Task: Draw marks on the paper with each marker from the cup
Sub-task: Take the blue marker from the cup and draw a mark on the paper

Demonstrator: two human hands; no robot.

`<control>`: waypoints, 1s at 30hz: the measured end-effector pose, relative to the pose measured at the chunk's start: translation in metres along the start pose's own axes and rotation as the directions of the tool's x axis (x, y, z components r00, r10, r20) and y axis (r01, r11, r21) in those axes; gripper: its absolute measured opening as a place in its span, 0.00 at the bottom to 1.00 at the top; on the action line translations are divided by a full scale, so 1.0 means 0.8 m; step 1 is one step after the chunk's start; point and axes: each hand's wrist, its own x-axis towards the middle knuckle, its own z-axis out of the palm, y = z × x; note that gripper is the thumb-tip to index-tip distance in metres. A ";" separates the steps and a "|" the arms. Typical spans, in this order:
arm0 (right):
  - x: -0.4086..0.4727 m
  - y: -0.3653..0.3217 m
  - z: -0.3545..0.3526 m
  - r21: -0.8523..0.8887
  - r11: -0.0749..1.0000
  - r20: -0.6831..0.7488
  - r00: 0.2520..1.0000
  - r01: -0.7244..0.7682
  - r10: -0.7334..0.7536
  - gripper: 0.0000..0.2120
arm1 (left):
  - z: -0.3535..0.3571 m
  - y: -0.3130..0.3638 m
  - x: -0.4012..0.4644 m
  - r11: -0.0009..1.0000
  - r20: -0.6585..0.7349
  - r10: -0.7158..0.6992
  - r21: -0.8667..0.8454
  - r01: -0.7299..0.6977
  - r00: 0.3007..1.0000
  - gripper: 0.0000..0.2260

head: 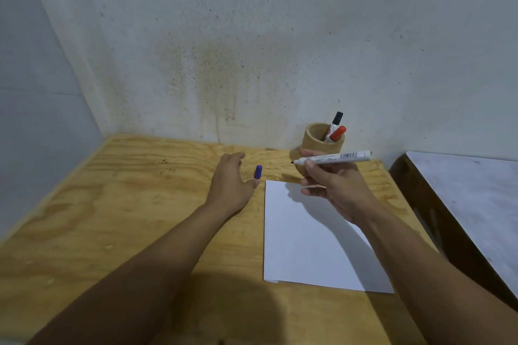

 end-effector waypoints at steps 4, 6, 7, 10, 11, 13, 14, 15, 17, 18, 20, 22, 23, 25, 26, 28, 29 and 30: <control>0.008 0.010 0.016 -0.076 0.997 -0.057 0.998 0.009 -0.014 0.11 | -0.008 0.002 -0.030 0.974 -0.084 0.206 0.108 -0.197 0.975 0.11; 0.013 0.014 0.025 -0.081 0.997 -0.090 0.996 0.014 -0.021 0.11 | -0.009 0.002 -0.039 0.949 0.051 0.292 0.110 -0.296 0.955 0.12; 0.017 0.015 0.028 -0.079 0.997 -0.108 0.994 0.013 -0.021 0.10 | -0.007 -0.001 -0.041 0.931 0.120 0.322 0.141 -0.337 0.939 0.14; 0.025 0.019 0.035 -0.077 0.997 -0.134 0.991 -0.009 -0.001 0.08 | -0.001 -0.009 -0.039 0.887 0.234 0.342 0.238 -0.395 0.910 0.19; 0.027 0.020 0.036 -0.083 0.996 -0.138 0.990 -0.021 0.009 0.08 | 0.000 -0.010 -0.038 0.884 0.247 0.336 0.249 -0.395 0.909 0.20; 0.028 0.021 0.038 -0.111 0.993 -0.124 0.992 -0.041 0.027 0.06 | 0.002 -0.014 -0.037 0.882 0.256 0.333 0.257 -0.396 0.908 0.20; 0.029 0.021 0.039 -0.127 0.991 -0.115 0.993 -0.050 0.035 0.05 | 0.002 -0.016 -0.038 0.879 0.255 0.336 0.262 -0.399 0.907 0.20; 0.030 0.022 0.040 -0.137 0.989 -0.109 0.993 -0.057 0.042 0.05 | 0.003 -0.017 -0.038 0.874 0.253 0.342 0.268 -0.405 0.905 0.20; 0.035 0.024 0.040 -0.158 0.986 -0.101 0.994 -0.056 0.040 0.05 | 0.004 -0.018 -0.040 0.865 0.247 0.355 0.281 -0.417 0.902 0.20; 0.037 0.025 0.041 -0.170 0.984 -0.100 0.994 -0.049 0.032 0.06 | 0.004 -0.018 -0.040 0.861 0.245 0.357 0.287 -0.419 0.901 0.20; 0.040 0.027 0.044 -0.192 0.981 -0.098 0.995 -0.032 0.013 0.07 | 0.004 -0.016 -0.041 0.861 0.244 0.355 0.290 -0.417 0.903 0.21; 0.039 0.030 0.049 -0.173 0.985 -0.091 0.996 -0.016 0.000 0.06 | 0.004 -0.017 -0.040 0.864 0.244 0.356 0.282 -0.417 0.902 0.21; 0.039 0.033 0.052 -0.148 0.989 -0.092 0.996 -0.013 -0.001 0.06 | 0.004 -0.017 -0.041 0.865 0.244 0.358 0.277 -0.419 0.901 0.21; 0.038 0.039 0.054 -0.141 0.990 -0.099 0.995 0.007 -0.021 0.05 | 0.004 -0.018 -0.041 0.864 0.243 0.364 0.272 -0.424 0.899 0.21; 0.039 0.043 0.053 -0.180 0.983 -0.114 0.993 0.019 -0.040 0.04 | 0.004 -0.018 -0.041 0.865 0.242 0.364 0.271 -0.423 0.899 0.21; 0.039 0.046 0.051 -0.231 0.972 -0.133 0.988 0.051 -0.083 0.04 | 0.003 -0.018 -0.042 0.867 0.239 0.361 0.270 -0.419 0.901 0.20; 0.040 0.047 0.050 -0.228 0.972 -0.138 0.987 0.053 -0.086 0.04 | 0.003 -0.017 -0.042 0.868 0.237 0.360 0.268 -0.417 0.902 0.21; 0.040 0.049 0.048 -0.242 0.968 -0.141 0.985 0.059 -0.095 0.04 | 0.003 -0.017 -0.043 0.870 0.237 0.359 0.266 -0.416 0.903 0.21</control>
